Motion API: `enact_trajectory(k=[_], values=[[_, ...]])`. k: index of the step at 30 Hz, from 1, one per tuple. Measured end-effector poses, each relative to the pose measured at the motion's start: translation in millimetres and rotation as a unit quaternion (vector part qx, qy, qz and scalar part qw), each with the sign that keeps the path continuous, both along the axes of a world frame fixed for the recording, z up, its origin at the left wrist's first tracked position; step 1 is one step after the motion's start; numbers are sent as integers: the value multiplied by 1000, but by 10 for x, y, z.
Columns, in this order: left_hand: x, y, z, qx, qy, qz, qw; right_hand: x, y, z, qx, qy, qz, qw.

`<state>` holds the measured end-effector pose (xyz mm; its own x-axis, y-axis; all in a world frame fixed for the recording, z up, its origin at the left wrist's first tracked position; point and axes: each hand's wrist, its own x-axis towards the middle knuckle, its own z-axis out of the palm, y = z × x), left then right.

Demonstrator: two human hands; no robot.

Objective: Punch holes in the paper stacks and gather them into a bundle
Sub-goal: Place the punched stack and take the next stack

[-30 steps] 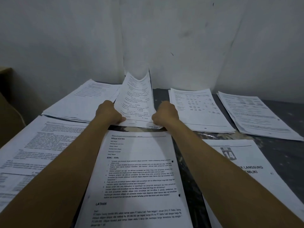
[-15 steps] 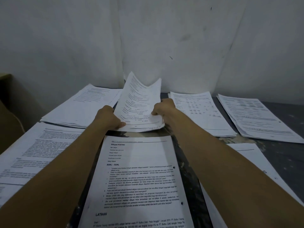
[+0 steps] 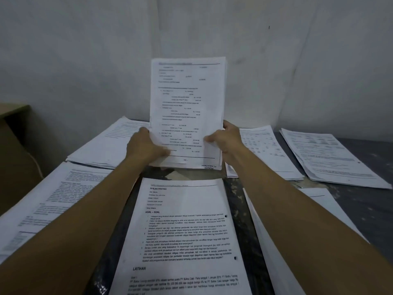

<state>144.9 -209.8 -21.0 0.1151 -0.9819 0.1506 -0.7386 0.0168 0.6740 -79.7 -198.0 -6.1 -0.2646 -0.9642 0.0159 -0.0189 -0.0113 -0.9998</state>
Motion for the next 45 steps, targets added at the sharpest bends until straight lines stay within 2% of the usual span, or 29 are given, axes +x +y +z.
enact_trajectory(k=[2, 5, 7, 13, 27, 33, 38, 42, 45], values=[[-8, -15, 141, -56, 65, -1, 996, -62, 50, 64, -11, -1, 2, 1000], [-47, -18, 380, -112, 219, -41, 968, -132, 111, 137, -17, 1, 11, 1000], [-70, -4, 509, -142, 262, -56, 953, -147, 147, 183, -14, 5, 16, 1000], [-77, 50, 644, -194, 290, -84, 933, -133, 206, 352, -35, 15, 7, 999], [27, 172, 692, -200, 327, -98, 918, 3, 241, 471, -72, 0, -11, 997], [60, 144, 646, -160, 353, -139, 911, -2, 266, 391, -65, 17, -6, 998], [74, 127, 579, -154, 356, -147, 910, -6, 276, 266, -76, 19, -60, 995], [68, 122, 586, -147, 355, -157, 910, 79, 273, 224, -53, 20, -21, 998], [55, 136, 585, -148, 357, -156, 909, 113, 257, 236, -58, 9, -32, 998]])
